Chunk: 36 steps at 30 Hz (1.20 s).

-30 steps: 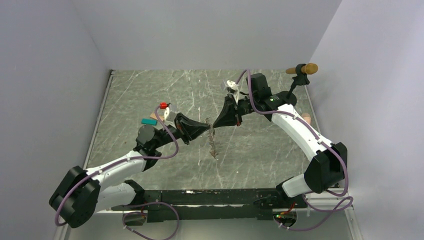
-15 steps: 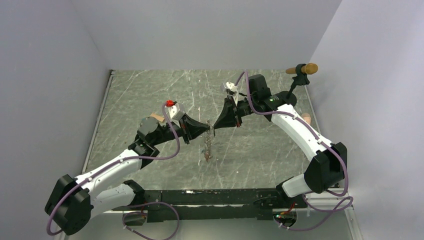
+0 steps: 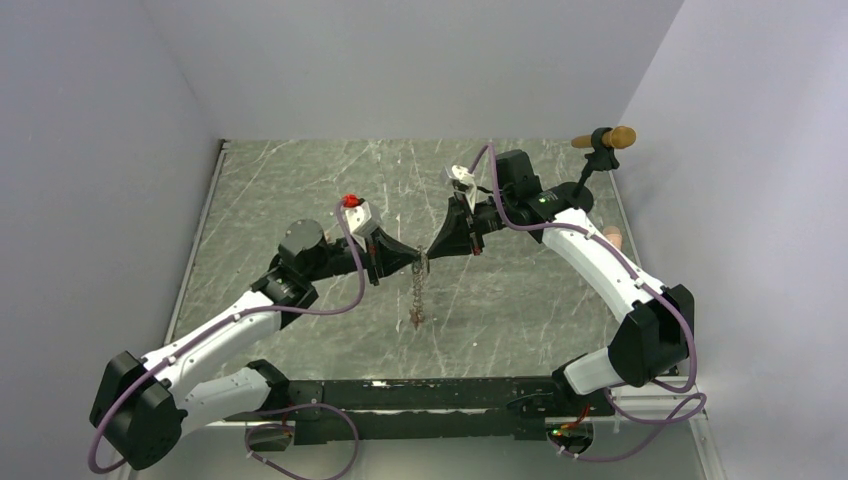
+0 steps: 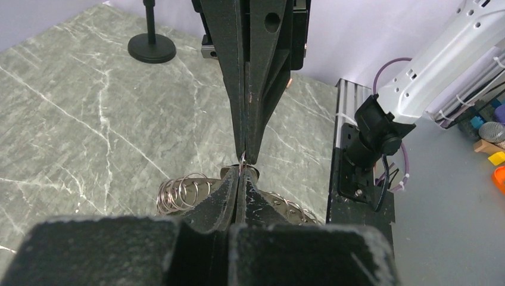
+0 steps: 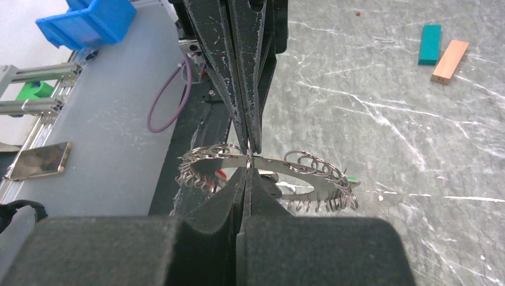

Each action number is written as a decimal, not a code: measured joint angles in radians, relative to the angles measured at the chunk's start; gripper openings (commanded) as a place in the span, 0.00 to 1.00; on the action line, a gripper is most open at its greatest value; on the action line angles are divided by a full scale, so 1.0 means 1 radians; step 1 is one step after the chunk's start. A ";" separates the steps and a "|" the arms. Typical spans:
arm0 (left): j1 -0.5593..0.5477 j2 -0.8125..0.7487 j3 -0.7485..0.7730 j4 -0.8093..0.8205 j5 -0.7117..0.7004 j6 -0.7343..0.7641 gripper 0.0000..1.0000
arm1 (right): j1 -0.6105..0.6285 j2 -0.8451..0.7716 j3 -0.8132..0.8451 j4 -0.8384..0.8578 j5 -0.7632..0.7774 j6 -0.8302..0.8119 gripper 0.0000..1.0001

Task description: Put the keys on the keyring

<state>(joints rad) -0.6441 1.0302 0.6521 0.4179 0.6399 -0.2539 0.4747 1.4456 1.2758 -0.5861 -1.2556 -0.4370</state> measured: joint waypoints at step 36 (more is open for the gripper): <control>0.006 0.048 0.179 -0.381 0.069 0.217 0.00 | 0.020 0.000 0.000 -0.018 0.007 -0.031 0.00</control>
<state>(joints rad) -0.6384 1.0782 0.8310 0.0368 0.7086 -0.0364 0.4946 1.4456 1.2762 -0.6044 -1.2484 -0.4675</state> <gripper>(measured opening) 0.010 0.009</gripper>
